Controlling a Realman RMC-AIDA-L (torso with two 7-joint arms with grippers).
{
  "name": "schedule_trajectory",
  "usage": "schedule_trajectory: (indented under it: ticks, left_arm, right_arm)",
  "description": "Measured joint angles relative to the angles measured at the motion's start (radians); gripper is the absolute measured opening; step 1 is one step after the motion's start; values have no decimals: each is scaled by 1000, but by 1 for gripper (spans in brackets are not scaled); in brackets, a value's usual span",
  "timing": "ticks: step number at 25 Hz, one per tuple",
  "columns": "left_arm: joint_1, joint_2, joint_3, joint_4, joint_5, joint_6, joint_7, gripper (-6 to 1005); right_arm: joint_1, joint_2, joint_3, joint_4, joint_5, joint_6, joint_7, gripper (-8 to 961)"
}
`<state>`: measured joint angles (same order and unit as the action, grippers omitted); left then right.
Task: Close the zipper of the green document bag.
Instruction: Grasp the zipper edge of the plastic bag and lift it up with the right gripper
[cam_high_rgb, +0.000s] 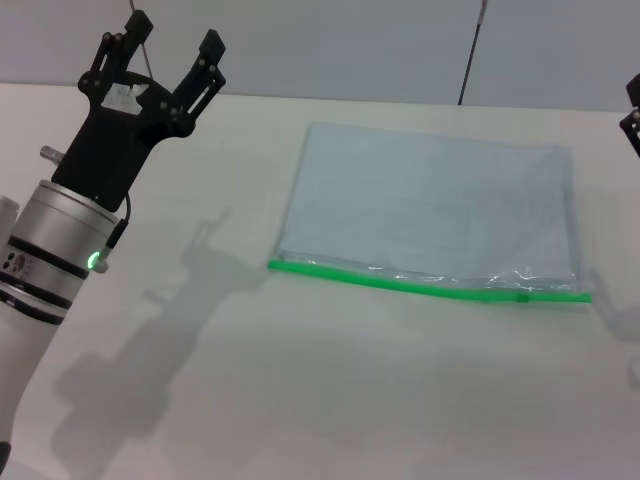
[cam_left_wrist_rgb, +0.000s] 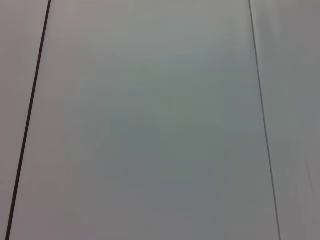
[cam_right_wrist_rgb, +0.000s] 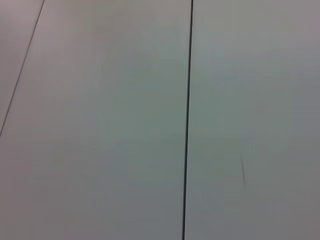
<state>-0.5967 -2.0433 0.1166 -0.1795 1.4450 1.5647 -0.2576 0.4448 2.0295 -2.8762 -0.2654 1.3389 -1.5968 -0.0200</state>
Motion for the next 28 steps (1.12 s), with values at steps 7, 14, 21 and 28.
schedule_trajectory:
  ticks: [7, 14, 21, 28]
  left_arm:
    - [0, 0, 0, 0, 0, 0, 0, 873]
    - [0, 0, 0, 0, 0, -3, 0, 872]
    - [4, 2, 0, 4, -1, -5, 0, 872]
    - [8, 3, -1, 6, -6, -5, 0, 871]
  right_arm:
    - [0, 0, 0, 0, -1, 5, -1, 879]
    - [0, 0, 6, 1, 6, 20, -2, 879]
    - [-5, -3, 1, 26, -17, 91, -151, 879]
    - [-60, -1, 8, 30, -19, 144, -503, 879]
